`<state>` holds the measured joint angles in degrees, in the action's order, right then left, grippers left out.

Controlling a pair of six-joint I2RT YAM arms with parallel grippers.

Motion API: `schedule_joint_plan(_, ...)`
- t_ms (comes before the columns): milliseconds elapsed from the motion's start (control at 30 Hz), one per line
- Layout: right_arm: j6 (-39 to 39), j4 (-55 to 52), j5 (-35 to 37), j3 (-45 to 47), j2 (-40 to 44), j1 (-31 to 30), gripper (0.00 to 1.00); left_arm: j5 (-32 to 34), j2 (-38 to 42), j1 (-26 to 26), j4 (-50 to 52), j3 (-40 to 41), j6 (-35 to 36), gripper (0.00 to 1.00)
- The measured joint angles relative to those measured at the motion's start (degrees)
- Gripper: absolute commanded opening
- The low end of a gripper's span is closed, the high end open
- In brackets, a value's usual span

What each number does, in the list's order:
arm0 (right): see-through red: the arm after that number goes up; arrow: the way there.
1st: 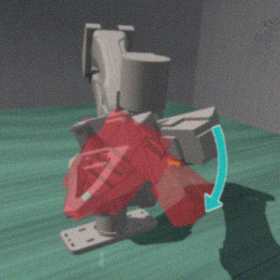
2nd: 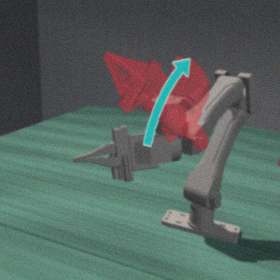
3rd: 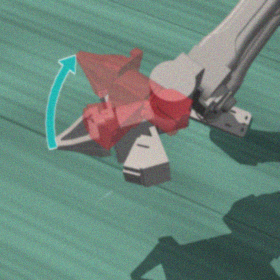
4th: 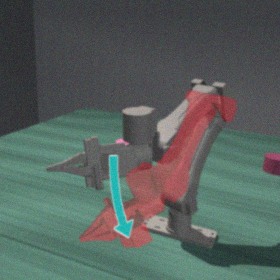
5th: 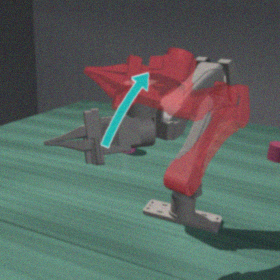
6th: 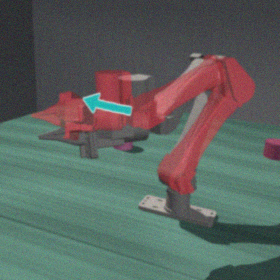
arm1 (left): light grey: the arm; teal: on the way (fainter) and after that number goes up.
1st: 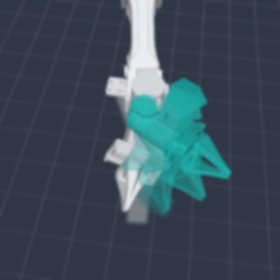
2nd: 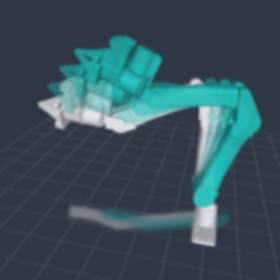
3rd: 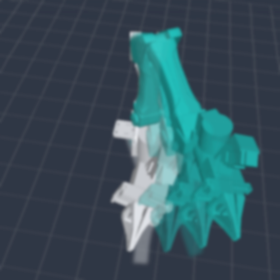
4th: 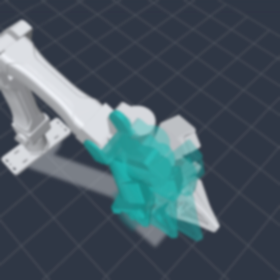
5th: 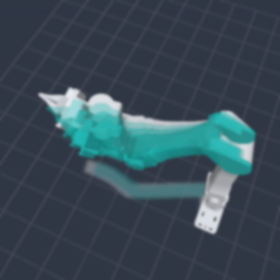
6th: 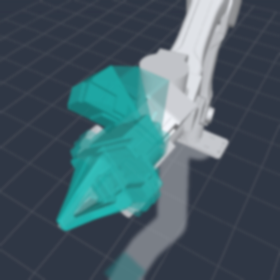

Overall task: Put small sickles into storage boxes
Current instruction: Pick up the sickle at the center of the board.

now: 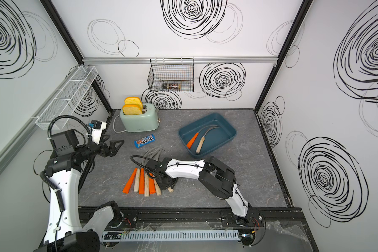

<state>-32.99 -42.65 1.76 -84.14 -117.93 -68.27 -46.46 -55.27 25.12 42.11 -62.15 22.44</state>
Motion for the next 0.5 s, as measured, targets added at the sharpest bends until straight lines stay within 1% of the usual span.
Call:
schedule_joint_plan(267,0.3,-0.3,0.3,0.9,0.7,0.2,0.0,0.0,0.0,0.0,-0.4,0.0,-0.6,0.96)
schedule_joint_plan(500,1.2,-2.1,0.6,2.6,4.0,0.4,0.0,0.0,0.1,0.0,-1.4,0.0,-1.5,0.96)
